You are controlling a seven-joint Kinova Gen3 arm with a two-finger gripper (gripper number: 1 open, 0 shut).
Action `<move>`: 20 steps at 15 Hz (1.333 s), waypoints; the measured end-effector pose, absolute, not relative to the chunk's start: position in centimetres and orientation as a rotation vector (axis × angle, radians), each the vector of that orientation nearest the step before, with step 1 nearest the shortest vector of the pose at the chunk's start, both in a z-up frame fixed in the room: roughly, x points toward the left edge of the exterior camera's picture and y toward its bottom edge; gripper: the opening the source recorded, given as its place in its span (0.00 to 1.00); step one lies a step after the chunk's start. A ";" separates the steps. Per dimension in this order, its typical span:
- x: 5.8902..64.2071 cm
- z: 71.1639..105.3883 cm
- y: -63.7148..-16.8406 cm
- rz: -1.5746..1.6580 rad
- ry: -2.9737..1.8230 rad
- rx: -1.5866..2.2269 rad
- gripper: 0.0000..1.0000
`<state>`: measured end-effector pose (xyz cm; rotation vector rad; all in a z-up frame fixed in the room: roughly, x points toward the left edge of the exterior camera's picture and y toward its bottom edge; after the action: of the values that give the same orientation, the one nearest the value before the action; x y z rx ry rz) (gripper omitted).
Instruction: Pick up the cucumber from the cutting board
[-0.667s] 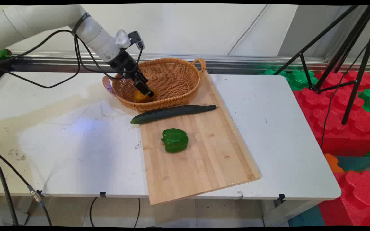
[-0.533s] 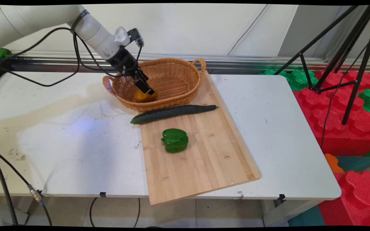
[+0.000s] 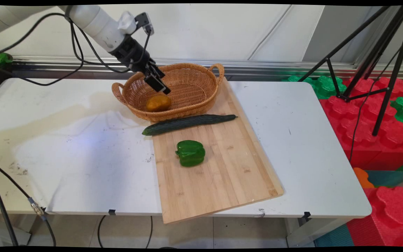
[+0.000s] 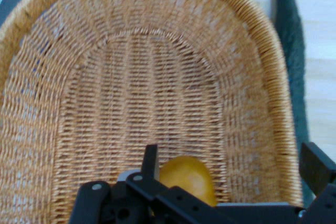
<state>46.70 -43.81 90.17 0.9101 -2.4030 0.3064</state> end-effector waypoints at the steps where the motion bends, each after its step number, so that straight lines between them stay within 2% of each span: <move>1: 46.2 91.0 -43.3 0.305 -2.400 0.886 1.00; 5: 43.9 93.1 -41.9 0.295 -2.393 0.787 1.00; 8: 42.0 93.4 -41.5 0.286 -2.394 0.723 1.00; 12: 39.5 92.6 -42.1 0.277 -2.405 0.653 1.00; 20: 34.4 88.9 -45.1 0.259 -2.464 0.529 1.00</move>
<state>34.40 -45.05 88.90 0.5285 -2.4637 0.2590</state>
